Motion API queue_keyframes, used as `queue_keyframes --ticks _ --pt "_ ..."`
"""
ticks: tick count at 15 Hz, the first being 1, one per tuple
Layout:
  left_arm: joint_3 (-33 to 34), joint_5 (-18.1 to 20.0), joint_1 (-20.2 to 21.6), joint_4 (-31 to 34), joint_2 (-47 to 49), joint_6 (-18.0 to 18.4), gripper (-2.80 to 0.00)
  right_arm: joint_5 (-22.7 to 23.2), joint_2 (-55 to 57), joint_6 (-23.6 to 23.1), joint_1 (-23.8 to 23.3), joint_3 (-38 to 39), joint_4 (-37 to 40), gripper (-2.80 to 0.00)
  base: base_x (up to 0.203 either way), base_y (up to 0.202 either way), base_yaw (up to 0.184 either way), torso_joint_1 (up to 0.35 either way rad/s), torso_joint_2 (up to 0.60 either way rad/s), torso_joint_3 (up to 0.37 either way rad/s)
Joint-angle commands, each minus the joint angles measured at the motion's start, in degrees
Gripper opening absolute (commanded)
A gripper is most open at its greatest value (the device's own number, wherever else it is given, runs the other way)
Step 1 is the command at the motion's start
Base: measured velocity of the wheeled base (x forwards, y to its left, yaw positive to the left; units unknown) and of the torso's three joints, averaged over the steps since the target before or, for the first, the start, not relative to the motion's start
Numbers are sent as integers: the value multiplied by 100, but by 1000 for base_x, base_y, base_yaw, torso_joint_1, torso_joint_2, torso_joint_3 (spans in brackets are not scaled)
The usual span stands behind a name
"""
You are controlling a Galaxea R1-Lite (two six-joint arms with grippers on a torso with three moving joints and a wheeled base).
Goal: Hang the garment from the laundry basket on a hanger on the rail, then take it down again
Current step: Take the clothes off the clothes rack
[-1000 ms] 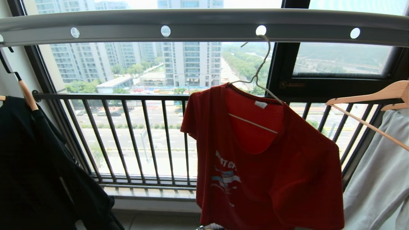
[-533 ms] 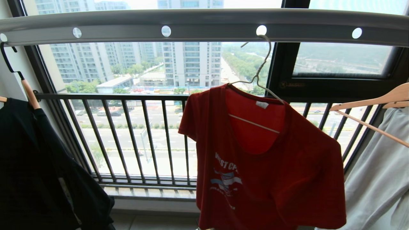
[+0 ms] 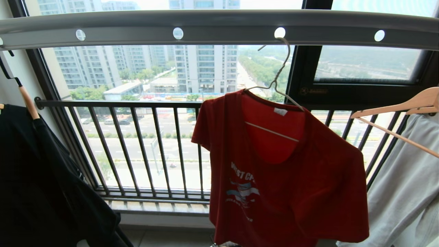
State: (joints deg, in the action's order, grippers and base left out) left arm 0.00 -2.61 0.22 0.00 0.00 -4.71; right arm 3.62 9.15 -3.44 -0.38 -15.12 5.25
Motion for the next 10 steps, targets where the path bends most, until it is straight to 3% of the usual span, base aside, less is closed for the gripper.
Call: queue_keyframes --ticks 1,7,9,10 --pt "0 -3 4 0 9 -4 -280 274 1296 -3 2 -992 22 -280 0 0 0 0 0 0" --pt "0 -3 4 0 9 -4 -280 1625 3913 123 38 -4184 821 -280 0 0 0 0 0 0" --pt "0 -3 4 0 9 -4 -280 1892 4572 279 384 -5001 1188 -280 0 0 0 0 0 0" --pt "0 -3 4 0 9 -4 -280 1952 4883 322 791 -5327 1356 -280 0 0 0 0 0 0"
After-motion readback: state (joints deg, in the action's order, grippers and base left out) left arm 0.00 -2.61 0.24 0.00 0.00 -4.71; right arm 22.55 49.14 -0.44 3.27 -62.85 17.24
